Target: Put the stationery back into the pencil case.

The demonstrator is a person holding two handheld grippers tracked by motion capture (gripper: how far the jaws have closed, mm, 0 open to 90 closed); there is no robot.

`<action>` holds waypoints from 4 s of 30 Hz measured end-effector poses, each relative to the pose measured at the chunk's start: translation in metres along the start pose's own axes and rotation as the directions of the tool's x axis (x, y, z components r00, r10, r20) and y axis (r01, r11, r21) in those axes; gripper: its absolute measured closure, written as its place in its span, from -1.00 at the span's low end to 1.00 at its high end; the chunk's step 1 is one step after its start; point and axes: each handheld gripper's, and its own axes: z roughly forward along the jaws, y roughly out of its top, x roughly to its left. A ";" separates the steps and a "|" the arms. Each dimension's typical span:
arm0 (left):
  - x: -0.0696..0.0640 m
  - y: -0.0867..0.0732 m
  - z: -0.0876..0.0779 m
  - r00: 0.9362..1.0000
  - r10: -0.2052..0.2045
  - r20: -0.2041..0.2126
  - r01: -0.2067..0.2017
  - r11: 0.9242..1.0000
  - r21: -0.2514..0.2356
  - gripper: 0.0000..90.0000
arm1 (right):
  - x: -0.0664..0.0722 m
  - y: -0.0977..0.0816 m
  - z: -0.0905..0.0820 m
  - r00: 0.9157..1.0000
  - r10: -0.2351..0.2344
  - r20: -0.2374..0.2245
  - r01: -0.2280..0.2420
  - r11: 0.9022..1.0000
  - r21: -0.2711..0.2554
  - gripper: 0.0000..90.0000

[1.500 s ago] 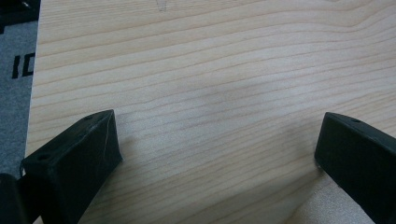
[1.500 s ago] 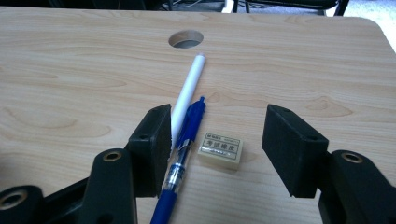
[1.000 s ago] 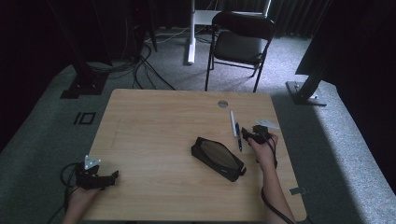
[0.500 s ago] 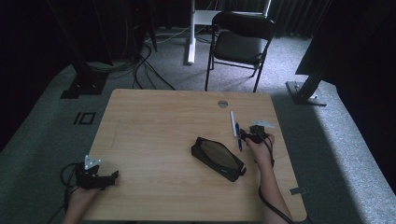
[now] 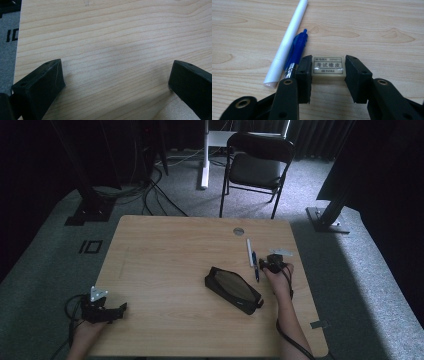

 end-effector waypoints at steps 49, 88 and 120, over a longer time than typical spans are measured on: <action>0.000 0.000 0.000 1.000 0.000 0.000 0.000 1.000 0.000 -0.99 | -0.004 0.030 -0.091 0.977 -0.124 -0.172 0.101 0.985 -0.138 0.31; 0.000 0.000 0.000 1.000 -0.001 0.000 0.001 1.000 -0.001 -0.99 | 0.060 0.038 -0.152 0.853 -0.343 -0.393 0.263 0.933 -0.244 0.31; 0.000 0.000 0.000 1.000 0.000 0.000 0.000 1.000 0.000 -0.99 | 0.093 0.024 -0.142 0.740 -0.432 -0.516 0.418 0.896 -0.150 0.31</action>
